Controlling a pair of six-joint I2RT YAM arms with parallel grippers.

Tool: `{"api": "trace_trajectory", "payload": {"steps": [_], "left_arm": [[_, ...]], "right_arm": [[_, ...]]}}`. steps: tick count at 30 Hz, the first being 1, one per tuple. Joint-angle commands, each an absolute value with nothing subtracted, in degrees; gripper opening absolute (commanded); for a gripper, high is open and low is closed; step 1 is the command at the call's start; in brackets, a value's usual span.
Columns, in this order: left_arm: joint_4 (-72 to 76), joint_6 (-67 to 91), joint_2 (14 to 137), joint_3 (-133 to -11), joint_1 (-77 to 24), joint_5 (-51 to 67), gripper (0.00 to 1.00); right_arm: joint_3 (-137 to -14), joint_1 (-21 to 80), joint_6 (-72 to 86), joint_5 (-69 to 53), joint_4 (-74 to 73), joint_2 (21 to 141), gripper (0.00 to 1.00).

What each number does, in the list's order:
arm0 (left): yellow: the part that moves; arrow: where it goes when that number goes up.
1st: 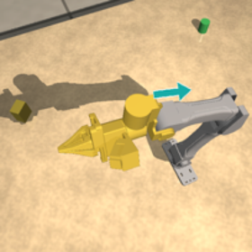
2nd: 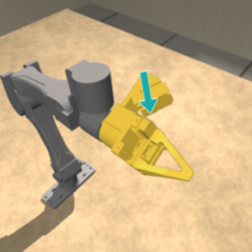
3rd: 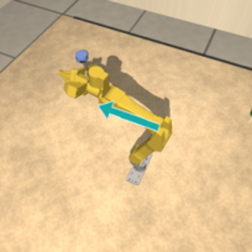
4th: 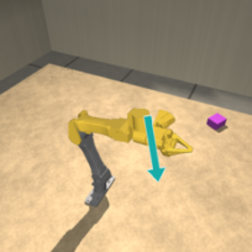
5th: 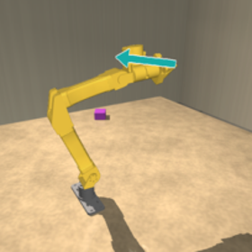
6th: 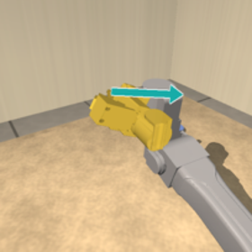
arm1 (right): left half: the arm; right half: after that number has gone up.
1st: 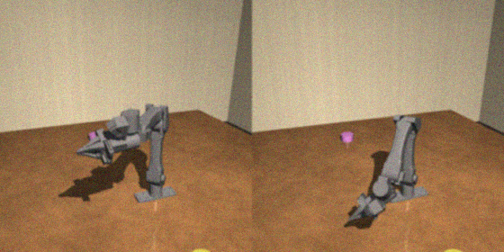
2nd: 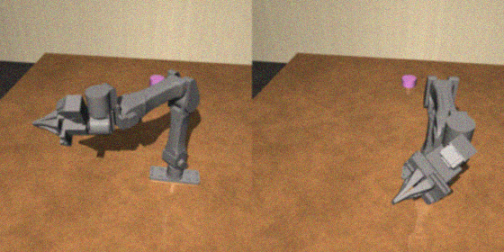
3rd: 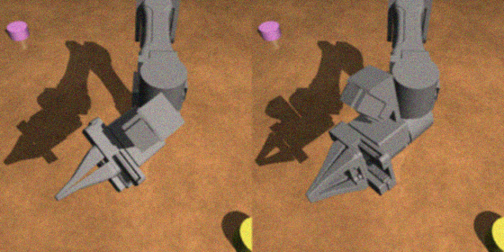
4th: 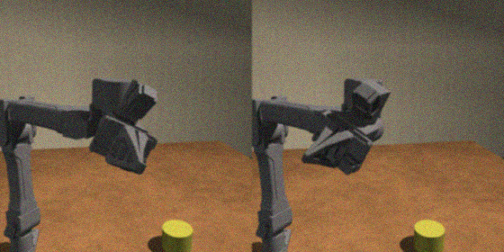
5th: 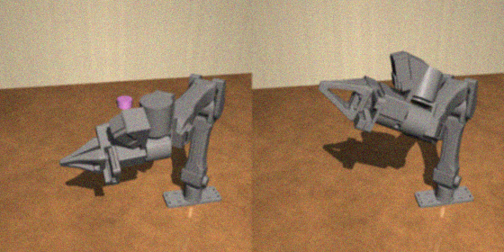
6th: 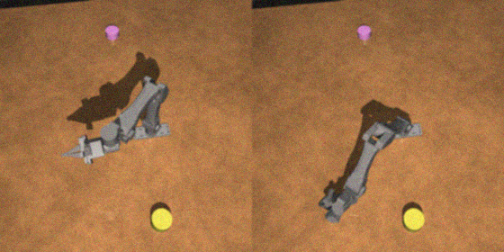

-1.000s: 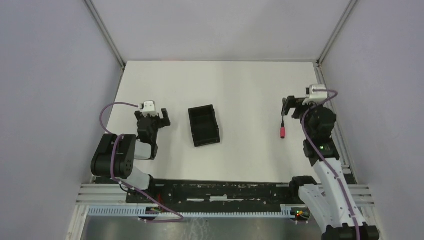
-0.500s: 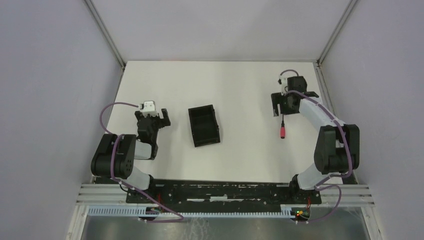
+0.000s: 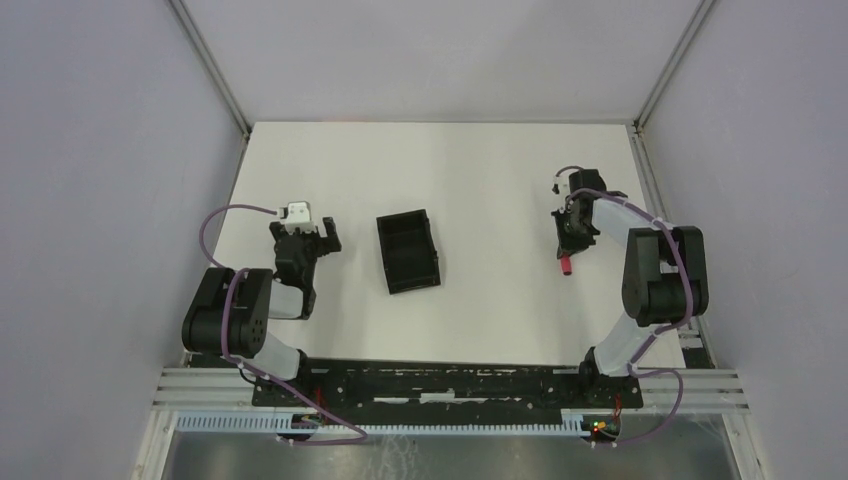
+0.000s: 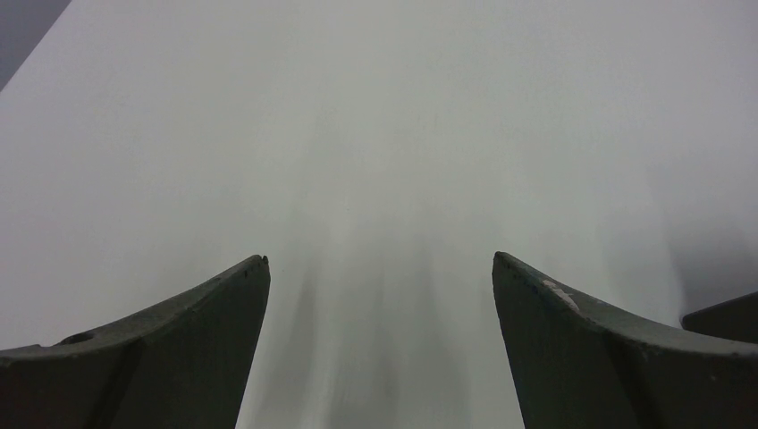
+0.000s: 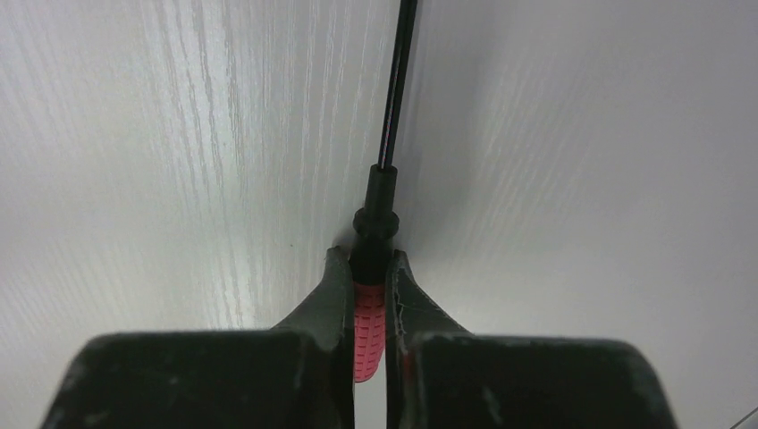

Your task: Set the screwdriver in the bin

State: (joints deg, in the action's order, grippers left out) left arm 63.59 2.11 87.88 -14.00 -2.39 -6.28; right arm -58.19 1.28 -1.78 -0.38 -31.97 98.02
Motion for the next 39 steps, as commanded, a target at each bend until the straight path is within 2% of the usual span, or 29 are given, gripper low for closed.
{"api": "trace_trajectory", "payload": {"steps": [1, 7, 11, 16, 22, 25, 29, 35, 39], "left_arm": [[66.62, 1.16, 87.89, -14.33, -2.55, -6.42, 1.00], [66.62, 1.16, 87.89, -14.33, -2.57, -6.42, 1.00], [66.62, 1.17, 87.89, -14.33, -2.57, -6.42, 1.00], [66.62, 1.14, 87.90, -14.33, -2.51, -6.41, 1.00], [66.62, 1.15, 87.89, -14.33, -2.59, -6.45, 1.00], [66.62, 1.14, 87.89, -14.33, -2.54, -6.46, 1.00], [66.62, 1.15, 87.91, -14.33, -2.57, -6.39, 1.00], [66.62, 1.14, 87.89, -14.33, -2.59, -6.42, 1.00], [66.62, 1.19, 87.89, -14.33, -2.55, -6.48, 1.00]], "right_arm": [[-65.14, 0.83, -2.35, 0.18, -37.08, 100.11, 0.00], [-79.33, 0.91, -3.53, -4.36, -54.70, 98.40, 0.00], [-84.06, 1.05, -0.53, -3.45, -57.12, 95.13, 0.00], [-81.20, 4.73, 6.15, -12.81, -48.19, 88.79, 0.00], [-75.04, 22.35, 18.93, -14.95, -30.20, 84.95, 0.00], [-75.51, 31.72, 23.07, -14.01, -22.70, 87.33, 0.00], [-82.26, 40.38, 21.87, -11.17, -22.79, 94.35, 0.00], [-85.93, 47.00, 15.94, -6.93, -21.04, 102.70, 0.00], [-84.25, 49.42, 10.25, -2.95, -18.22, 106.77, 0.00]]}}
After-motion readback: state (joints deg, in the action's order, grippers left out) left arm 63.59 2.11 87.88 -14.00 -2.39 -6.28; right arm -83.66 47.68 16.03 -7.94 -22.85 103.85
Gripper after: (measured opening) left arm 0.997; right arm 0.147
